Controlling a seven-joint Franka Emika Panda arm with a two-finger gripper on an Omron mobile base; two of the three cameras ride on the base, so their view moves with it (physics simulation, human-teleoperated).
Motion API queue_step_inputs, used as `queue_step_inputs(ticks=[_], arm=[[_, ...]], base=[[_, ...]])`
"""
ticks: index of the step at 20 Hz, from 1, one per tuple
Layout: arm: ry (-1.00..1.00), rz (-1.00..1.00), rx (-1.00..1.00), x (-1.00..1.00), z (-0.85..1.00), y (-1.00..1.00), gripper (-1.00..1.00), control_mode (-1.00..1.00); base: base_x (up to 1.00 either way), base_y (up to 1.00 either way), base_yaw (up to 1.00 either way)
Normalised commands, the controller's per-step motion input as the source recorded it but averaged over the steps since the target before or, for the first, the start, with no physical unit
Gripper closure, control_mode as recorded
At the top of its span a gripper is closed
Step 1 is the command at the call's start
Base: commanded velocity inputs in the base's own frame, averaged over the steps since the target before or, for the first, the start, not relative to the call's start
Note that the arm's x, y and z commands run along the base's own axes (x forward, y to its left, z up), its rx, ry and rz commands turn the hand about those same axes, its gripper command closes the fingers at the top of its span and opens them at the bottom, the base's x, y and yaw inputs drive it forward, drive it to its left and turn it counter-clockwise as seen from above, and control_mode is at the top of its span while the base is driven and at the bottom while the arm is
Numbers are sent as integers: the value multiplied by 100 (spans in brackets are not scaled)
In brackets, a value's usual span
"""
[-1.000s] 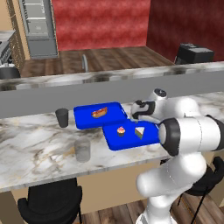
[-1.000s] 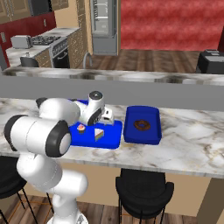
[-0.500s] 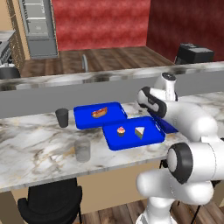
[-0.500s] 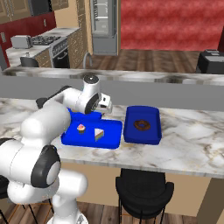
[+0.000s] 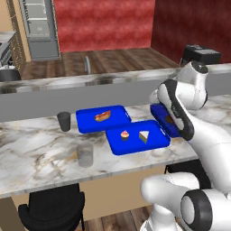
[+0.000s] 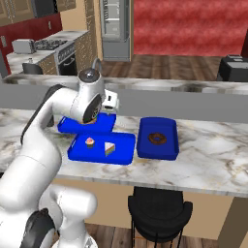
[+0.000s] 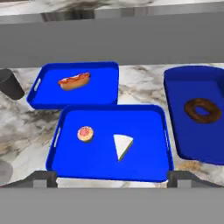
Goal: Take the cupcake and cake from the fridge and place them on the empty tray on the dining counter.
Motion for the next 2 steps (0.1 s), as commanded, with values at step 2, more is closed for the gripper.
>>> queue_step_inputs(ticks=[2], arm=[[-51, 0, 0, -100, 18, -15, -100, -100]], base=[[0, 0, 0]])
